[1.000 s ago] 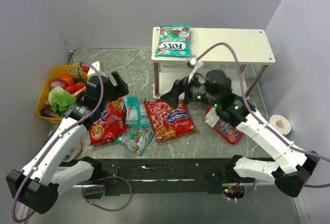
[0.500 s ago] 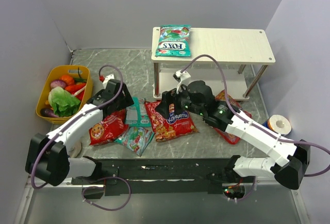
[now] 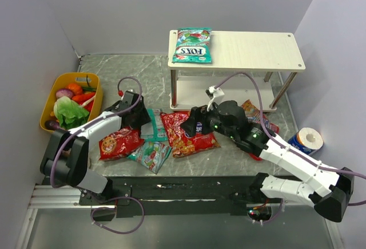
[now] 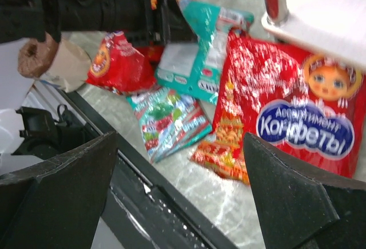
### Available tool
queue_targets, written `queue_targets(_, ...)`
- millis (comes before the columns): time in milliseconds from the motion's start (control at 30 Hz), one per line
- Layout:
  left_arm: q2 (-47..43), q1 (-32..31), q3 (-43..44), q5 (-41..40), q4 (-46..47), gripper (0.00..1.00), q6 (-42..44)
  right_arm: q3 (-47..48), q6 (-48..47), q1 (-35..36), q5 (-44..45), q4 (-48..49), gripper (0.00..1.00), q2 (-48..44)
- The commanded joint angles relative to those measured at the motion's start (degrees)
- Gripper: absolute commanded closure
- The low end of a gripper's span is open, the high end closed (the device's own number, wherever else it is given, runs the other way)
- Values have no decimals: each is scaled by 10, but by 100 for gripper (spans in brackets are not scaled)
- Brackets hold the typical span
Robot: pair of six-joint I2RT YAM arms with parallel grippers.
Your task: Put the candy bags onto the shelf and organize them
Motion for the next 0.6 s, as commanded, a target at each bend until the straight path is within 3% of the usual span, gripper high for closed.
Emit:
queue_targets(0,5,9,5,41,16,53,-9,-8,32,1,24,7,4,-22)
queue_targets(300,-78,18,30,47,-49,97,-13,3,54,1,41,-12,4,-12)
queue_targets(567,-197,18,100,100,-117,99,23,25,87,1,9,-8,3,27)
